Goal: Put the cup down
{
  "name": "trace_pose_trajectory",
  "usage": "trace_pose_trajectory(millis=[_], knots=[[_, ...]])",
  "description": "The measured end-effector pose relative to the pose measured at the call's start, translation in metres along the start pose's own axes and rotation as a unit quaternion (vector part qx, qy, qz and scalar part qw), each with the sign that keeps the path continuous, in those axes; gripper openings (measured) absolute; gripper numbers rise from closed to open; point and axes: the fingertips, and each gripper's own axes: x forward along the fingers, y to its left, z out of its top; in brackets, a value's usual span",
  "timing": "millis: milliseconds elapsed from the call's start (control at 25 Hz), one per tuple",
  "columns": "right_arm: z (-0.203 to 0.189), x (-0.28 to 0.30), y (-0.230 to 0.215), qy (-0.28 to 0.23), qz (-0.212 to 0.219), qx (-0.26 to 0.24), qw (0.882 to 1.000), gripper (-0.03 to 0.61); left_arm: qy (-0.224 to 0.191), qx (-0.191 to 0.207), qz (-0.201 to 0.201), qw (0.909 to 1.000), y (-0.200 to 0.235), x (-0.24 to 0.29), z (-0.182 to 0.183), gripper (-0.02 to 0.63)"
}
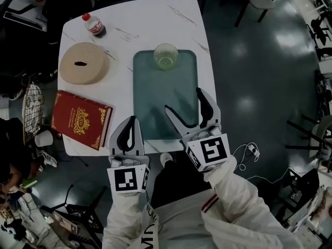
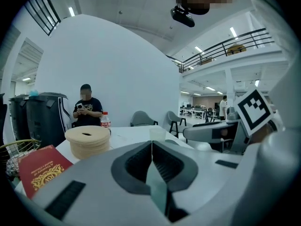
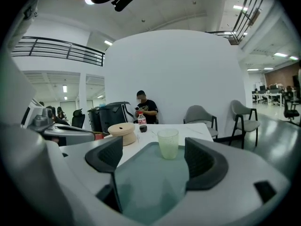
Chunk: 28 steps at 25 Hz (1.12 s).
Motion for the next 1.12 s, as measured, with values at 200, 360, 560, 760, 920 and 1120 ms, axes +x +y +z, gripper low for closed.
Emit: trace_pose_trajectory(millis=[200,360,560,760,920,1120], knots=[[-0.007,-0.036,0.017,0.012,-0.006,0.028,1.000,0.419,-0.012,0.008,-0.016,0.9998,-0.012,-0.032,0.008,0.012],[-0.003,-0.062,0.033,0.008,-0.012,0.028,1.000,0.419,-0.021,0.006,-0.024,0.9995,-0.020,-0.061,0.015,0.012],[0.002,-0.092,0.052,0.002,-0.023,0.024,0.999,0.417,-0.032,0.009,-0.036,0.9988,-0.030,-0.093,0.021,0.012],[0.004,-0.113,0.070,0.005,-0.022,0.023,0.999,0.417,-0.037,0.003,-0.038,0.9986,-0.032,-0.119,0.021,0.012],[0.011,-0.126,0.085,0.012,-0.013,0.003,1.000,0.417,-0.046,-0.002,-0.039,0.9982,-0.033,-0.134,0.026,0.012],[0.023,-0.145,0.102,0.019,0.001,-0.003,1.000,0.417,-0.053,-0.001,-0.043,0.9977,-0.036,-0.155,0.036,0.012]])
